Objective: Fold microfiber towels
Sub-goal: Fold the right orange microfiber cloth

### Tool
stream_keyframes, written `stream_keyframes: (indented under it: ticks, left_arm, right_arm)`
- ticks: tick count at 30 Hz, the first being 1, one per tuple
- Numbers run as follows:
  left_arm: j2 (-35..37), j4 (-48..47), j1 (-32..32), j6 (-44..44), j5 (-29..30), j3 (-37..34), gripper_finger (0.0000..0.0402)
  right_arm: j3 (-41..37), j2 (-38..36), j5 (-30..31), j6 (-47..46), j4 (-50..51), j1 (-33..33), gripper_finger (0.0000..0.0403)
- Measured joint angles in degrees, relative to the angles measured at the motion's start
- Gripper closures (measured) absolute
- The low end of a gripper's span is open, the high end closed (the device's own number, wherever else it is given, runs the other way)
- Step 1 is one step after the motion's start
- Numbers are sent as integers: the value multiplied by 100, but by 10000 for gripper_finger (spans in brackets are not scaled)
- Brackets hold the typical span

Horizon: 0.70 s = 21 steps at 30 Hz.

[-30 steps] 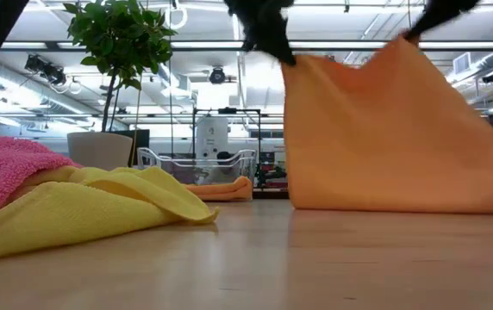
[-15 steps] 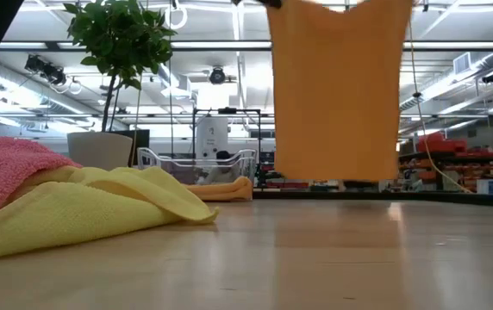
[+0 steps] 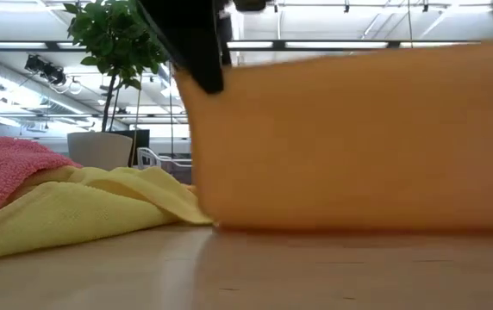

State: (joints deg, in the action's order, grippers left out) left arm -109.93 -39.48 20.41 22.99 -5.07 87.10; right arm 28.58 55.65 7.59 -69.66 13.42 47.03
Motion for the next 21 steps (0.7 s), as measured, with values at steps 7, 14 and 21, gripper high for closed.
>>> stream_keyframes:
  ticks: [7, 14, 21]
  left_arm:
    - [11, 51, -3, 387, 43, 146, 393]
    - [-50, 151, -835, -291, 219, 154, 395]
    - [-512, 156, -1307, -721, -453, 156, 396]
  right_arm:
    - [496, 708, 381, -675, 545, 486, 401]
    - [440, 735, 395, -1180, 1818, 108, 401]
    - [443, 978, 419, -1166, 2234, -153, 401]
